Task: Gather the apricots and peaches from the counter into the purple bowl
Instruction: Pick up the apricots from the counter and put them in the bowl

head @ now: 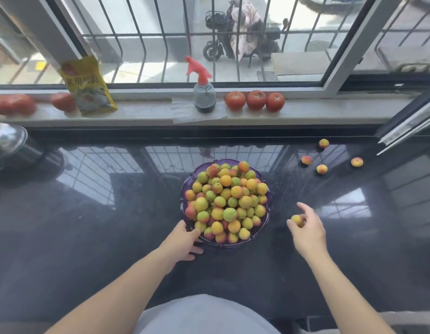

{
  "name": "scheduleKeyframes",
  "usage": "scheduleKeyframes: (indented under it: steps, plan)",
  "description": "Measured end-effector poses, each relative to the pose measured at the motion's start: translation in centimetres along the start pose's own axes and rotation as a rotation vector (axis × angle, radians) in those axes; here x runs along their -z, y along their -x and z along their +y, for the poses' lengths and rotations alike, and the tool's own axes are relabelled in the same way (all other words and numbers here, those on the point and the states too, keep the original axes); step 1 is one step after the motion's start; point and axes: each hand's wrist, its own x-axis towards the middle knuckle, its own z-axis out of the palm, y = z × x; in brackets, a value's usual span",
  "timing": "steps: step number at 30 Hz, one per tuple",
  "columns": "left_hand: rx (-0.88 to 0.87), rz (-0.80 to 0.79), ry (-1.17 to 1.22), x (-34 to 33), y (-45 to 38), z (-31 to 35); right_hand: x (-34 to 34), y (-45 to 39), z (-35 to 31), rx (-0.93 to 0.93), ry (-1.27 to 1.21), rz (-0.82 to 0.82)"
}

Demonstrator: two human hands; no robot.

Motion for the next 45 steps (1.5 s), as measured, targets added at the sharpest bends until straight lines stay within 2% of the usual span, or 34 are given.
scheduleKeyframes:
  steps: [3, 7, 11, 15, 19, 24, 27, 30, 31, 33, 35, 39, 45]
  plan:
    - [-0.020, 0.007, -0.068, -0.1, 0.3, -0.4, 0.4, 4.2, -5.4, 0.238, -0.097, -0.018]
    - [0.000, 0.003, -0.081, -0.5, 0.6, -0.5, -3.1, 7.7, -11.0, 0.605, -0.035, -0.166]
    - [0.006, -0.005, -0.106, -0.1, 0.9, 0.1, -6.9, 7.4, -13.4, 0.733, 0.083, -0.201]
    - [0.015, 0.006, -0.122, 0.4, 1.0, 0.3, -9.1, 6.0, -13.2, 0.954, 0.266, -0.132]
    - [0.033, 0.003, -0.111, 0.6, 1.0, 0.3, -10.0, 5.2, -12.3, 0.994, 0.456, -0.068]
    - [0.066, -0.013, -0.088, 1.1, 0.7, 0.7, -10.2, 5.0, -12.7, 1.005, 0.479, -0.116]
    - [0.117, -0.026, -0.006, 1.8, 0.0, 0.8, -8.6, 4.7, -12.0, 0.931, 0.228, -0.048]
    - [0.102, -0.008, 0.198, 2.4, -0.8, 1.2, -5.7, 3.3, -8.8, 0.649, 0.002, 0.179]
    - [0.080, 0.024, 0.265, 2.4, -1.0, 1.5, -5.0, 2.4, -7.2, 0.509, -0.018, 0.213]
    - [0.030, 0.091, 0.371, 2.1, -1.3, 2.2, -4.0, 0.2, -3.9, 0.227, 0.023, 0.178]
    - [0.017, 0.147, 0.487, 1.6, -1.8, 3.2, -3.2, -2.1, -1.1, 0.067, 0.136, 0.114]
    - [0.098, 0.222, 0.577, 0.7, -3.9, 4.1, -1.0, -7.6, 0.8, 0.002, 0.308, 0.064]
    - [0.108, 0.298, 0.434, -0.2, -4.7, 4.7, 2.2, -16.8, -1.4, -0.050, 0.395, 0.108]
